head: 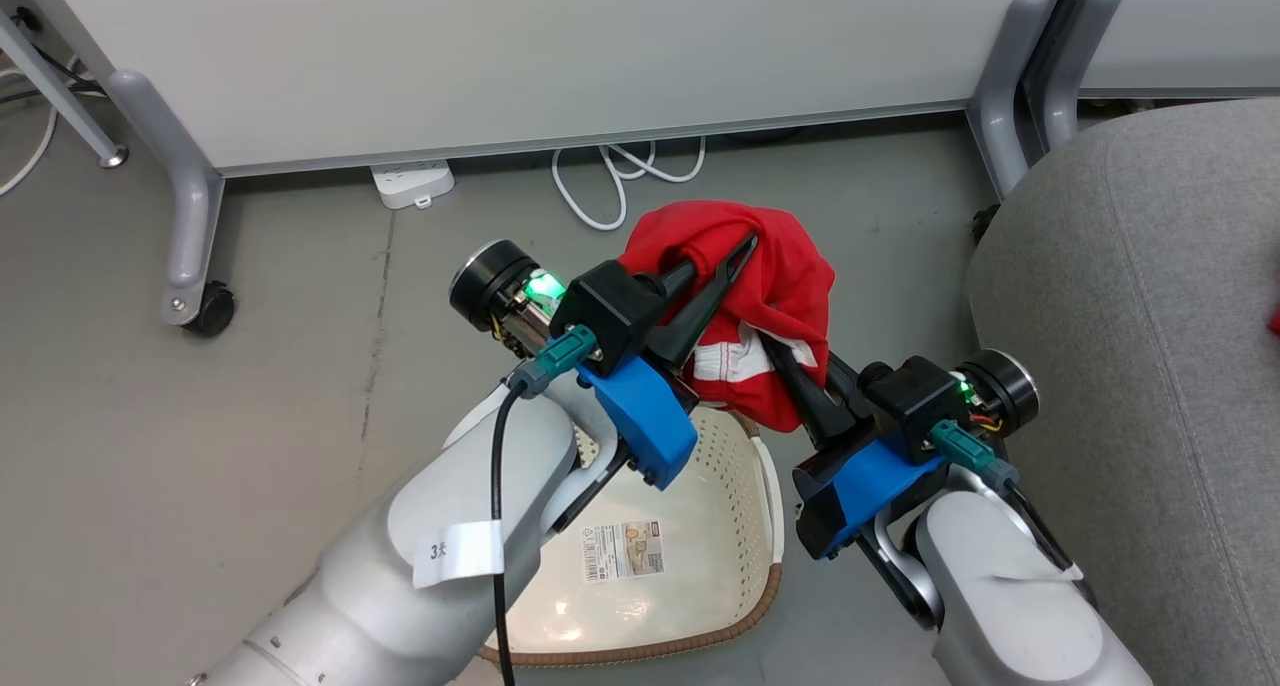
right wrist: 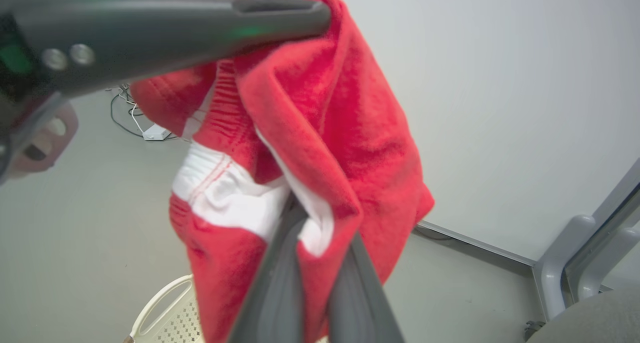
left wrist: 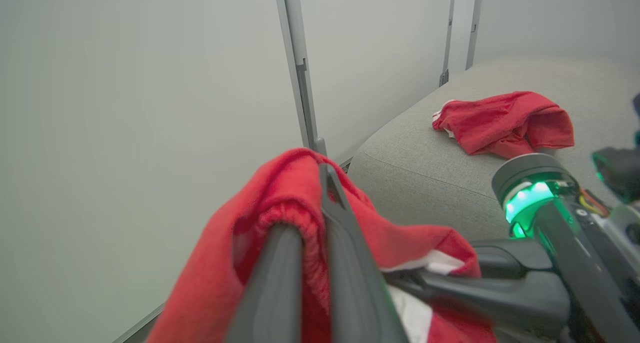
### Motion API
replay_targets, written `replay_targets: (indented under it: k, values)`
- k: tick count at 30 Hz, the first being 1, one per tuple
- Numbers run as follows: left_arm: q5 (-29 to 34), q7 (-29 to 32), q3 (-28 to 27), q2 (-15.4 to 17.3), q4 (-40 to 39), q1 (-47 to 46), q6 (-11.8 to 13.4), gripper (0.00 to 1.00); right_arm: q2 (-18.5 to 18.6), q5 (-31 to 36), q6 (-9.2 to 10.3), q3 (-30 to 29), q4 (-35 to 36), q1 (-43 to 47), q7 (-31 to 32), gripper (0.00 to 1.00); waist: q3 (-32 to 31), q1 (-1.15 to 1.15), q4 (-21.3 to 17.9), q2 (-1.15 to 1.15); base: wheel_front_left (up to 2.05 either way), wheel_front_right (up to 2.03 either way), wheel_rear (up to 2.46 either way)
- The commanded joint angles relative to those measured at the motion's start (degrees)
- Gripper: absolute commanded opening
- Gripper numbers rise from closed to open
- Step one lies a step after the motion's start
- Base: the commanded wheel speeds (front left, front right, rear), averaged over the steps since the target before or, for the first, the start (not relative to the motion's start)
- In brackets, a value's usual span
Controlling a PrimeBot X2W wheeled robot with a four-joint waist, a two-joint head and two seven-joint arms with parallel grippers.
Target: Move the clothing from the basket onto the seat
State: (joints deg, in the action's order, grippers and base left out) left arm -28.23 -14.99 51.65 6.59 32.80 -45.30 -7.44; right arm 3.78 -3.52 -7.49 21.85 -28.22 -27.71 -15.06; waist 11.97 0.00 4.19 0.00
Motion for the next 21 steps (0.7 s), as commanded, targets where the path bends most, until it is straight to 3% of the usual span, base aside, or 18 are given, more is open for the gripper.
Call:
replay_targets:
  k: [1,3,21]
  values:
    - [-0.4,-0.3,-0.1,0.1,0.3,-0.5,-0.1,0.0,-0.2,-0.3,-0.01,-0.1,0.0,-0.5,-0.2,0.0,0.0,0.0,0.0,0.0,0.0,0.0,0.0]
    - [-0.4,-0.3,-0.1,0.0,0.6,-0.6,-0.1,1.0,-0.2,-0.4,-0.01,-0.1,0.1,-0.5,-0.2,0.0,0.0,0.0,0.0,0.0,0.0,0.0,0.0]
    - [-0.1,-0.3,0.4,0.0,1.8,-0.8,-0.1,1.0,-0.4,-1.6,-0.01,-4.1,2.0,-0.4,-0.2,0.0,1.2,0.0,-1.6,0.0,0.0,0.0,0.0]
